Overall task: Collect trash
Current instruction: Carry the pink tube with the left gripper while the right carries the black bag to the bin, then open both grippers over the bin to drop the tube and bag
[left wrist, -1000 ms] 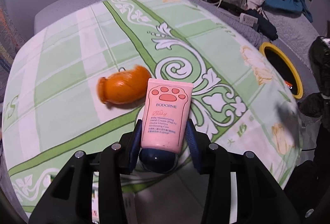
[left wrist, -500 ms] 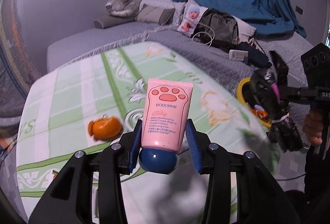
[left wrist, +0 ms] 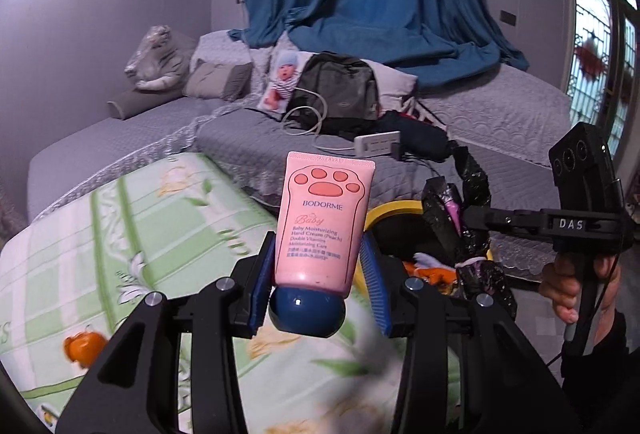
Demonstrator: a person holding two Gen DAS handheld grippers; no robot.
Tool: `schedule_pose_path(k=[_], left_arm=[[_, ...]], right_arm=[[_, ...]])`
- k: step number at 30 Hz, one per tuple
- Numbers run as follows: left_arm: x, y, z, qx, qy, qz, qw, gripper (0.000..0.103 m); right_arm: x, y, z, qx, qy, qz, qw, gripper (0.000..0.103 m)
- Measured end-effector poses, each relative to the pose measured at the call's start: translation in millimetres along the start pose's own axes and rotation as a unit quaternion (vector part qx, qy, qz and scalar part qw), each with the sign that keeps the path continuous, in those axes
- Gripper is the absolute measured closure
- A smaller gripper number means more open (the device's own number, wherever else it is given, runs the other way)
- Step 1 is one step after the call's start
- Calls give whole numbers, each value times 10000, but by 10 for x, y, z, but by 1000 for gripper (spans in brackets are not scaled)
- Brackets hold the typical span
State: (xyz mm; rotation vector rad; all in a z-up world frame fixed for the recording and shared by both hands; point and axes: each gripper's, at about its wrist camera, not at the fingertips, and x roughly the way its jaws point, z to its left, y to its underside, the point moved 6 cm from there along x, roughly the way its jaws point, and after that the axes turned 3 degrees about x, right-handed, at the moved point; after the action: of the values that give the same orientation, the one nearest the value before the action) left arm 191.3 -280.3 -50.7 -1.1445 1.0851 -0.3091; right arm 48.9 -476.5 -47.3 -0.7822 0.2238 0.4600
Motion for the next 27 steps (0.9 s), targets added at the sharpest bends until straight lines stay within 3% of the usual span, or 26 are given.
schedule_pose_path(k=[11,18,25,26,27], left_arm=[[683,-268,-640,131,297,-49,9995,63],[1010,-260,-944,135,361,-63,9992,63],[1281,-167,-1021,60,126,12,9999,63],[1283,-169,-1000,8,103,3,9999,61],[1286,-171,-996,-42,46,-5,10000,49]], right_arm=[[-421,-148,-837,330,1322,-683,9883,98],[-392,-117,-1390,631,1934,-654,9769,98],[-336,-81,-1720,866,2216,-572,9696,98],[-339,-74,-1723,836,2296,-552,9681,98],[-337,-78,-1743,825,2406,-554,9655,97]])
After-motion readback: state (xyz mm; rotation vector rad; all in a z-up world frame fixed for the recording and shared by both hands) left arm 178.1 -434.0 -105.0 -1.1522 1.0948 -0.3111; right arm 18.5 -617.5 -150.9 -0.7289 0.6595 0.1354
